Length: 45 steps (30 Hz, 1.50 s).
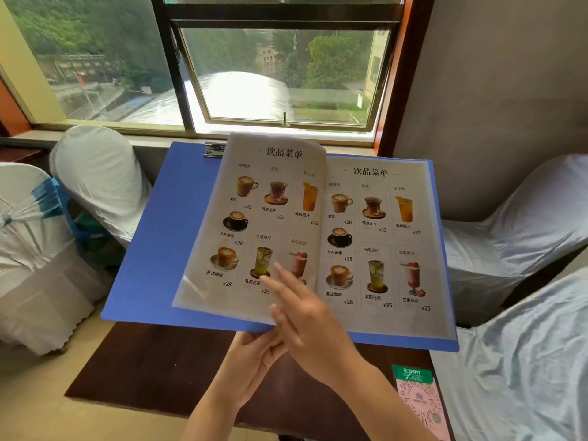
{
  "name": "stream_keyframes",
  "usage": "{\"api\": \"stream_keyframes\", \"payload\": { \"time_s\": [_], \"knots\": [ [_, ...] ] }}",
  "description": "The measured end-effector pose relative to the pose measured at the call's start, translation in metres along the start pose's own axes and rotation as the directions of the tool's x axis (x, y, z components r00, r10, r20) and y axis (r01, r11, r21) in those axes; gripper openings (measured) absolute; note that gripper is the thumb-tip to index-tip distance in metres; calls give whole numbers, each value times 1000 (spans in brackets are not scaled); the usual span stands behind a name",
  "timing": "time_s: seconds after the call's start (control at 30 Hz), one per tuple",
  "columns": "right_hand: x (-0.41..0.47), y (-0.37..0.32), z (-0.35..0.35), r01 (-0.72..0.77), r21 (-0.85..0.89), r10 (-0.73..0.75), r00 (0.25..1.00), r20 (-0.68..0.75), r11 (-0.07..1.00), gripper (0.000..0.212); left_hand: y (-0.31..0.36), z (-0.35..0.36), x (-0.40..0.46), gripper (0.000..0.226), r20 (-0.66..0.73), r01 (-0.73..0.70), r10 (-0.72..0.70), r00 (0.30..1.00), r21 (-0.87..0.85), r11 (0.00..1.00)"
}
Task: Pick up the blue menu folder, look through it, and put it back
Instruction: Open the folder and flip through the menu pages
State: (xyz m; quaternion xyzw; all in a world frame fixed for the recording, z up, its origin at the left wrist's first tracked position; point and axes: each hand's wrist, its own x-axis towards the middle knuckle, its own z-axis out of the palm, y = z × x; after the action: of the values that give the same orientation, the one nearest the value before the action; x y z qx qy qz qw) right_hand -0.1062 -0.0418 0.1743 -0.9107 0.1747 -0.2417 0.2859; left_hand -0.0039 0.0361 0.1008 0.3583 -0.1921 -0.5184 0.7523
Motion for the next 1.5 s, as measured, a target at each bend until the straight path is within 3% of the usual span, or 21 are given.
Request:
{"api": "stream_keyframes", "payload": {
  "time_s": [0.03,0.1,0.17,0.2,0.27,0.33,0.37,0.43,0.77,0.97,1.37,1.43,1.5],
  "knots": [
    [-2,3,-11,-12,47,16,996,-91,999,43,1,-3,1,47,-7,3,-3,1000,-23,1000],
    [-7,18,-37,-73,-69,43,928,-370,995,42,2,-11,3,48,-37,6,-8,999,-47,999],
    [-16,44,-66,-286,-226,101,797,-596,931,50,2,-17,4,48,-49,9,-12,999,-61,998],
    [-21,57,-80,-413,-223,192,751,-632,883,56,3,-20,5,48,-53,9,-13,999,-71,997],
    [-32,82,-104,-588,-65,476,710,-519,806,67,3,-23,6,49,-70,7,-13,997,-88,996],
    [-41,96,-118,-625,244,671,692,-265,741,64,4,-25,8,52,-85,5,-12,996,-88,996],
    [-45,103,-121,-600,374,689,702,-179,707,59,5,-26,9,53,-88,7,-14,996,-81,997],
    [-51,111,-125,-529,495,667,730,-147,689,53,6,-27,10,55,-96,14,-19,995,-58,998],
    [-57,112,-120,-402,543,587,778,-223,738,51,10,-25,11,59,-92,-7,9,996,21,1000],
    [-58,117,-118,-363,577,563,799,-212,732,50,13,-22,8,59,-106,-12,15,994,29,999],
    [-59,118,-110,-311,648,533,828,-174,695,48,23,-19,2,53,-123,-48,78,989,227,973],
    [-58,117,-108,-306,659,531,831,-168,687,48,24,-18,0,46,-139,-65,127,982,384,921],
    [-57,115,-105,-301,667,530,832,-166,681,47,26,-12,-3,38,-114,-78,191,975,630,773]
  ]
}}
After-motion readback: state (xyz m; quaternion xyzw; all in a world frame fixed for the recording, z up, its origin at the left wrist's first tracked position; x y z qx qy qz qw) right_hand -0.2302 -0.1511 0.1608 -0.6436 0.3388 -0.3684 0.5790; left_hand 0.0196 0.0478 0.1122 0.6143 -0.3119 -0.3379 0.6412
